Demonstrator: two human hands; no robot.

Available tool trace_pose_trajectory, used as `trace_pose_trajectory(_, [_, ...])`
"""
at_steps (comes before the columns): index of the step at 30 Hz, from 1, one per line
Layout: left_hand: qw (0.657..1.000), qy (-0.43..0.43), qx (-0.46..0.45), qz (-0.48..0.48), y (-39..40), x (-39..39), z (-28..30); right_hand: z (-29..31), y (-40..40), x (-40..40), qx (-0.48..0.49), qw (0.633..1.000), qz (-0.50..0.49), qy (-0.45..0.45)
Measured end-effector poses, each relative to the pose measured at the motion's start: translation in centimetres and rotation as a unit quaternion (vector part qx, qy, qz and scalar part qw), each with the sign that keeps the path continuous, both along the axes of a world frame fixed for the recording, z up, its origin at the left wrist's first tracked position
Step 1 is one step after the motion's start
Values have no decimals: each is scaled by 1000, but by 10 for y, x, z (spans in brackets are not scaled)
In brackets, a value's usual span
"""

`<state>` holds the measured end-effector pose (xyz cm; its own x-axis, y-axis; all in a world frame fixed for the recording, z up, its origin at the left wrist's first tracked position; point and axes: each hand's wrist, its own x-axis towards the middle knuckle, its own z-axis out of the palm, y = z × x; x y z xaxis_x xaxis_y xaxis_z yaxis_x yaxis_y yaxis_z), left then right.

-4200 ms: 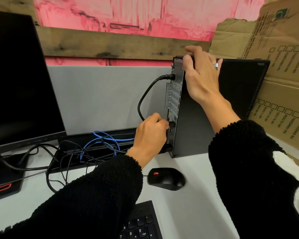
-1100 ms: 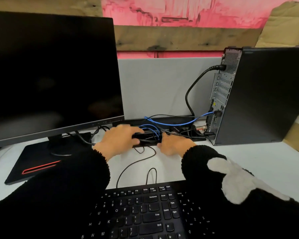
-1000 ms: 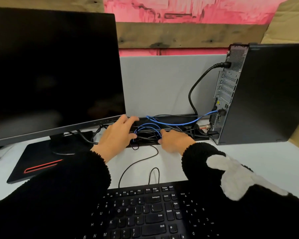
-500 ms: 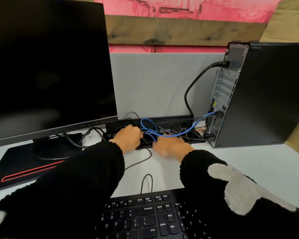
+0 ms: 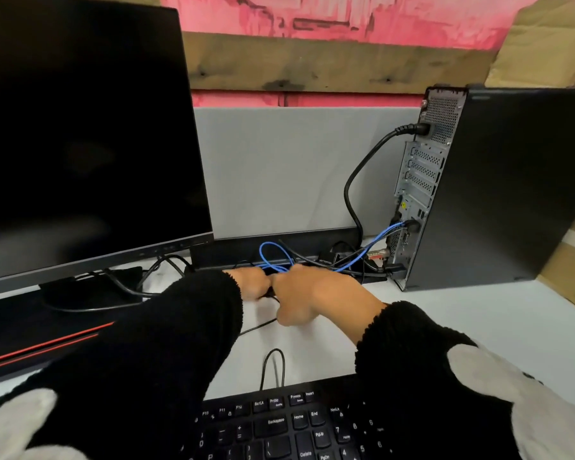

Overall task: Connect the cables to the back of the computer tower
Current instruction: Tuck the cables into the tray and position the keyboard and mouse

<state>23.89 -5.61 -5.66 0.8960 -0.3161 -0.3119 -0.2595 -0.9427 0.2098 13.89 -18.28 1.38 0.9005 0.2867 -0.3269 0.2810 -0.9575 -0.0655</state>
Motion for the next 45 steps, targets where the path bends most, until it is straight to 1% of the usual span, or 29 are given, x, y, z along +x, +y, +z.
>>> trace_pose_trajectory(1, [1000, -16, -6, 11, 1, -4, 1, 4, 4, -2, 30, 997, 16, -62])
trace_pose_trajectory(3, [996, -83, -32, 28, 7, -13, 1, 2, 12, 0, 67, 979, 34, -191])
trace_pose_trajectory(4, [993, -110, -41, 31, 10, -19, 3, -3, 13, 7, 61, 967, 35, -244])
trace_pose_trajectory(5, [990, -131, -41, 28, 12, -25, 5, -10, 13, 14, 44, 960, 21, -274])
trace_pose_trajectory(6, [987, -152, -51, 24, 14, -29, 6, -17, 12, 20, 32, 961, -7, -276])
trace_pose_trajectory(8, [976, -187, -105, 27, 25, -38, 8, -27, 11, 29, 63, 974, -68, -205])
trace_pose_trajectory(9, [970, -209, -121, 30, 33, -42, 8, -30, 11, 31, 80, 980, -77, -167])
trace_pose_trajectory(10, [959, -251, -128, 12, 40, -43, 5, -33, 11, 32, 81, 983, -69, -152])
trace_pose_trajectory(12, [934, -325, -147, -23, 55, -44, -1, -38, 12, 32, 47, 986, -36, -153])
trace_pose_trajectory(13, [927, -339, -157, -25, 61, -42, -3, -39, 10, 31, 25, 989, -28, -143])
trace_pose_trajectory(15, [938, -320, -137, 5, 70, -37, -6, -43, 8, 32, -5, 994, -30, -103])
trace_pose_trajectory(17, [956, -278, -94, 25, 72, -35, -8, -41, 8, 34, -7, 997, -50, -63])
trace_pose_trajectory(18, [960, -264, -94, 29, 71, -35, -9, -39, 11, 36, -2, 997, -63, -43])
trace_pose_trajectory(20, [961, -244, -128, 28, 62, -35, -9, -36, 16, 43, 6, 997, -80, -8])
trace_pose_trajectory(22, [966, -207, -156, 16, 50, -33, -8, -39, 18, 51, 6, 996, -86, 1])
trace_pose_trajectory(24, [975, -168, -142, -11, 39, -23, -6, -43, 16, 56, 12, 997, -80, -7])
trace_pose_trajectory(26, [984, -149, -86, -48, 36, -9, -1, -44, 13, 56, 20, 997, -75, -21])
trace_pose_trajectory(29, [987, -127, -7, -97, 39, 2, 19, -44, 10, 53, 36, 997, -68, -32])
trace_pose_trajectory(32, [989, -77, 69, -103, 24, -6, 37, -41, 4, 52, 66, 995, -72, -25])
trace_pose_trajectory(33, [990, -59, 77, -100, 18, -8, 36, -38, 4, 51, 68, 994, -78, -21])
trace_pose_trajectory(34, [989, -43, 97, -106, 14, -10, 32, -36, 4, 50, 59, 995, -79, -33])
trace_pose_trajectory(36, [986, -24, 119, -114, 13, -8, 20, -34, 5, 49, 4, 991, -69, -116])
trace_pose_trajectory(37, [991, -18, 95, -87, 16, -7, 15, -34, 5, 49, -25, 984, -74, -162])
trace_pose_trajectory(38, [993, -30, 78, -86, 18, -5, 11, -34, 3, 50, -49, 976, -93, -192])
trace_pose_trajectory(39, [994, -34, 65, -86, 19, -3, 11, -32, 0, 52, -68, 971, -120, -197])
trace_pose_trajectory(40, [991, -32, 87, -100, 19, 1, 11, -32, -6, 54, -79, 969, -149, -182])
trace_pose_trajectory(42, [989, -9, 117, -84, 14, 4, 13, -33, -19, 60, -66, 970, -191, -136])
trace_pose_trajectory(44, [992, -52, 108, -39, 8, 1, 19, -35, -25, 62, -43, 974, -195, -111])
trace_pose_trajectory(45, [989, -100, 105, -13, 4, -3, 23, -34, -26, 62, -37, 976, -187, -109])
